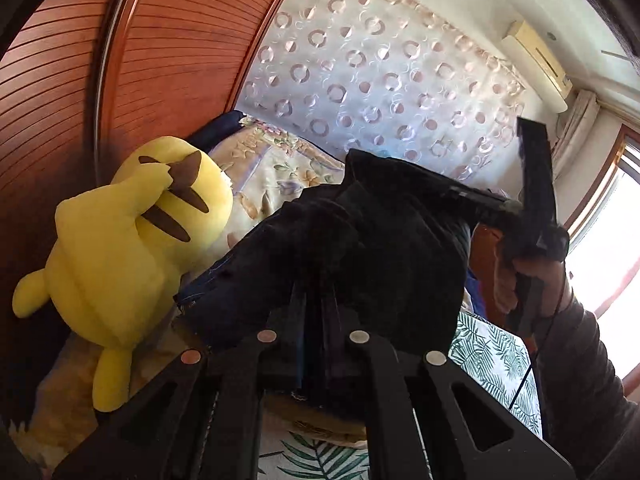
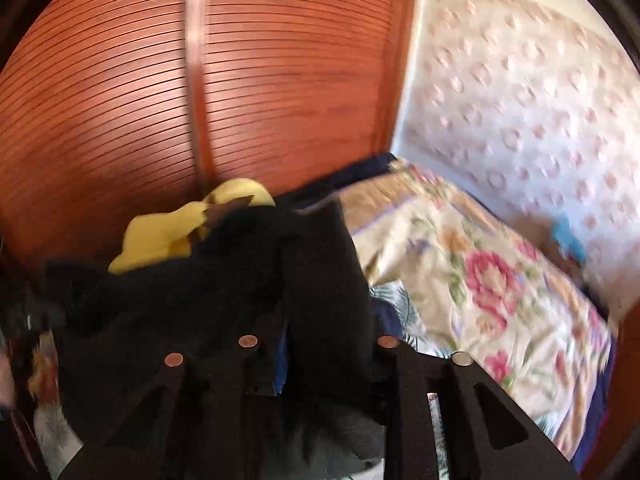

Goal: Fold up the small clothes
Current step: 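Carry the shirt with both grippers onto the clothes stack and release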

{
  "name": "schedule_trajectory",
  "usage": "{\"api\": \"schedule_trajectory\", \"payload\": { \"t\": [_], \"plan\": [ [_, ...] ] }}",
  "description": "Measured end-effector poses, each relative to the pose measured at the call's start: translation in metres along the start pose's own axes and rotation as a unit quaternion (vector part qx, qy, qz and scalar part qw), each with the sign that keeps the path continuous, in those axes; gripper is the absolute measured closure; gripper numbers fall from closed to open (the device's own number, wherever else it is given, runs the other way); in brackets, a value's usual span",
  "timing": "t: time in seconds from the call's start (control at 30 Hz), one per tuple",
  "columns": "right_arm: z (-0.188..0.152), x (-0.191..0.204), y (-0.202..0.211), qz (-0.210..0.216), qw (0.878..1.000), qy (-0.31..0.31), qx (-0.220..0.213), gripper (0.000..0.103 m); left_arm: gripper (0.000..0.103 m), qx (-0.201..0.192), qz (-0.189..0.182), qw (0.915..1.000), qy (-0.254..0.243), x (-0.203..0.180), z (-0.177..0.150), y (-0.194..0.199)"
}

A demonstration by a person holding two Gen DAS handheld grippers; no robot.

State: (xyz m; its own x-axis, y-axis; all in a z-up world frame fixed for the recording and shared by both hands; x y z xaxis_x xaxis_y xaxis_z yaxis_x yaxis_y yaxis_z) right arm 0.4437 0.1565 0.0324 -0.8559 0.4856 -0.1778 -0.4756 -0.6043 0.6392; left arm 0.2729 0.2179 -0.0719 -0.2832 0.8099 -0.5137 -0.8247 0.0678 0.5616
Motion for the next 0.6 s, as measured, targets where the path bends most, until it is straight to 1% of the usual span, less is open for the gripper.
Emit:
{"api": "schedule_trajectory", "payload": {
  "t": [0.03, 0.07, 0.1, 0.17, 0.2, 0.23, 0.27, 0.33, 0.37, 0.4, 0.43, 0.57, 0.6],
  "plan": [
    [0.013, -0.003, -0.003, -0.012, 1.000, -0.009, -0.004, 0.059, 0.096, -0.002, 0.002, 1.0000, 0.002, 0.003, 0.001, 0.000],
    [0.020, -0.005, 0.003, -0.031, 0.999, -0.011, -0.013, 0.047, 0.096, -0.006, 0.004, 1.0000, 0.002, 0.005, 0.003, -0.001],
    [0.024, -0.006, 0.012, -0.048, 0.999, -0.011, -0.022, 0.044, 0.096, -0.010, 0.003, 0.9999, 0.003, 0.005, 0.004, 0.000],
    [0.029, 0.001, 0.034, -0.069, 0.996, -0.008, -0.047, 0.043, 0.096, -0.014, 0.006, 0.9999, -0.005, 0.006, 0.007, 0.000],
    [0.021, 0.013, 0.051, -0.077, 0.995, -0.005, -0.058, 0.043, 0.096, -0.016, 0.007, 0.9998, -0.009, 0.006, 0.007, 0.002],
    [0.021, 0.016, 0.061, -0.083, 0.994, -0.004, -0.067, 0.043, 0.096, -0.018, 0.009, 0.9997, -0.015, 0.004, 0.008, 0.003],
    [0.020, 0.026, 0.071, -0.075, 0.994, -0.005, -0.078, 0.043, 0.096, -0.021, 0.012, 0.9994, -0.024, 0.002, 0.008, 0.004],
    [0.009, 0.051, 0.083, -0.038, 0.995, -0.007, -0.090, 0.043, 0.094, -0.027, 0.019, 0.9988, -0.037, 0.000, 0.008, 0.008],
    [0.003, 0.060, 0.083, -0.020, 0.996, -0.007, -0.088, 0.043, 0.090, -0.030, 0.023, 0.9984, -0.043, -0.001, 0.007, 0.012],
    [-0.004, 0.065, 0.079, -0.010, 0.997, -0.008, -0.081, 0.043, 0.081, -0.036, 0.027, 0.9977, -0.051, -0.003, 0.008, 0.017],
    [-0.010, 0.072, 0.072, -0.009, 0.998, -0.007, -0.068, 0.043, 0.071, -0.046, 0.032, 0.9966, -0.061, -0.005, 0.008, 0.022],
    [-0.029, 0.068, 0.033, -0.027, 0.999, -0.013, -0.027, 0.043, 0.049, -0.064, 0.039, 0.9920, -0.101, -0.019, 0.009, 0.040],
    [-0.030, 0.068, 0.031, -0.030, 0.999, -0.019, -0.026, 0.043, 0.030, -0.070, 0.039, 0.9907, -0.110, -0.023, 0.009, 0.045]
  ]
}}
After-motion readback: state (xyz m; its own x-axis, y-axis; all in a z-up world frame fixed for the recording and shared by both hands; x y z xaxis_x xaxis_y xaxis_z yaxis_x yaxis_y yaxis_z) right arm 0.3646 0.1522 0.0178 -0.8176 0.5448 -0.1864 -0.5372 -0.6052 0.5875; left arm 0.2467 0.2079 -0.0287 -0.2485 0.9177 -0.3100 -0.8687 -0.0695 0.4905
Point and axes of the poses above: each gripper's, at about its wrist camera, not at the fingertips, and y roughly against the way its jaws point, x to its left, z to its top, the point moved 10 cm from there along -y, roughly the way its jaws point, and after that the axes turned 5 degrees about y, right-handed, at the moved point
